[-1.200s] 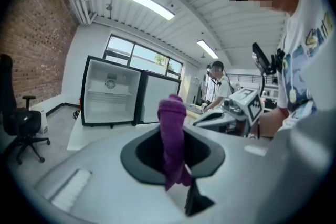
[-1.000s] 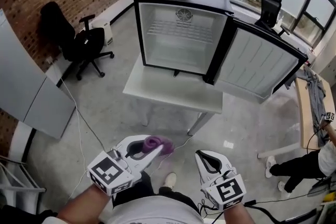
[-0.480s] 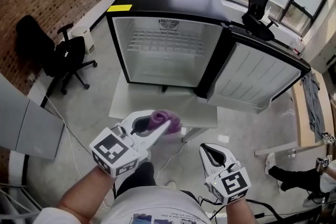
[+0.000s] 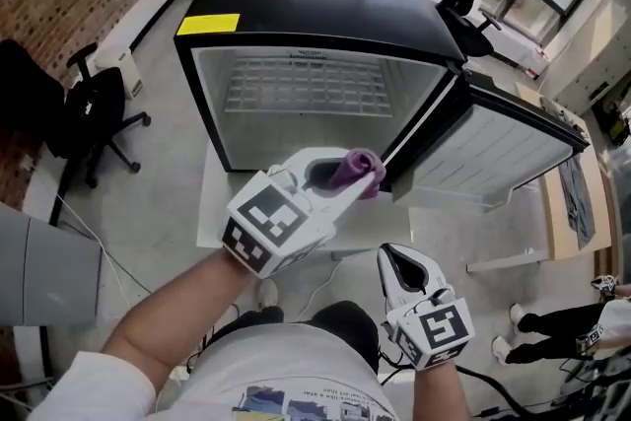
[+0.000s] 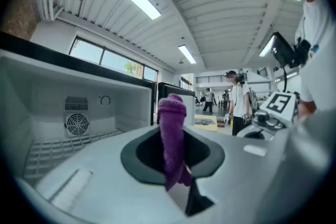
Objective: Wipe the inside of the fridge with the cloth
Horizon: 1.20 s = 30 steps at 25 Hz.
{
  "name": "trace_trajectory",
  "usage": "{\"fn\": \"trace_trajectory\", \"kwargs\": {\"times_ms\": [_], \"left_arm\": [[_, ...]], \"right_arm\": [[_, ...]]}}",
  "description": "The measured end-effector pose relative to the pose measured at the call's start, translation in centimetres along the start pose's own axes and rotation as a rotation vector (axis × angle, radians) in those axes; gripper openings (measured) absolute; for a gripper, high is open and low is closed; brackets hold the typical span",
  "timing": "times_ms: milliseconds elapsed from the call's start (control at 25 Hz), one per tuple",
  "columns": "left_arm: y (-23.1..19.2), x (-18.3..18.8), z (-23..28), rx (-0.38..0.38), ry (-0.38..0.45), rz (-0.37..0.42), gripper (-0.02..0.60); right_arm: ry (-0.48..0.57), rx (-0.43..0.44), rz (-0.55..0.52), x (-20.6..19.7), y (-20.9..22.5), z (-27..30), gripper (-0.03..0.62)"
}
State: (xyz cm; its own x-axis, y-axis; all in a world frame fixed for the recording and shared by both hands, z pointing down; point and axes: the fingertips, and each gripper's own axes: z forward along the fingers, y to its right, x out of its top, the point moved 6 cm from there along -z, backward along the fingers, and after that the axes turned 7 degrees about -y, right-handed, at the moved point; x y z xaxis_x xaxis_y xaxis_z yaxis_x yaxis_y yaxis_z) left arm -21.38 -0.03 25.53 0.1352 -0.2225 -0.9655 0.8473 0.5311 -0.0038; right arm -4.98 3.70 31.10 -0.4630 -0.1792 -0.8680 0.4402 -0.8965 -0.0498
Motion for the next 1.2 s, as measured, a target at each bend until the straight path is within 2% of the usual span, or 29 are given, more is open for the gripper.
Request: {"fn": "trace_trajectory", "kwargs": {"times_ms": [360,600,920,1200], "left_arm": [[-5.8,2.5,8.7,-0.008,0.027,0.001,0.067],[-8.2,3.9,11.9,0.021,0.043,-0.006,0.067],[-10.4,5.3,15.3,0.117,0.062,0.030,0.067],[-13.1,5.5,16.7,0.173,0.077,0.000,0.067]], "right_arm": [[-0.117,0.022,-0.061,2.9,4.2,2.6,0.003],[-0.178,0.054,-0.112,5.0,6.5,4.0,0.003],[-0.210,0.093,-0.130,4.6,8.7,4.5,0.003],[-0.242,0.115,-0.171,4.4,10.4,4.6,0.003]]}}
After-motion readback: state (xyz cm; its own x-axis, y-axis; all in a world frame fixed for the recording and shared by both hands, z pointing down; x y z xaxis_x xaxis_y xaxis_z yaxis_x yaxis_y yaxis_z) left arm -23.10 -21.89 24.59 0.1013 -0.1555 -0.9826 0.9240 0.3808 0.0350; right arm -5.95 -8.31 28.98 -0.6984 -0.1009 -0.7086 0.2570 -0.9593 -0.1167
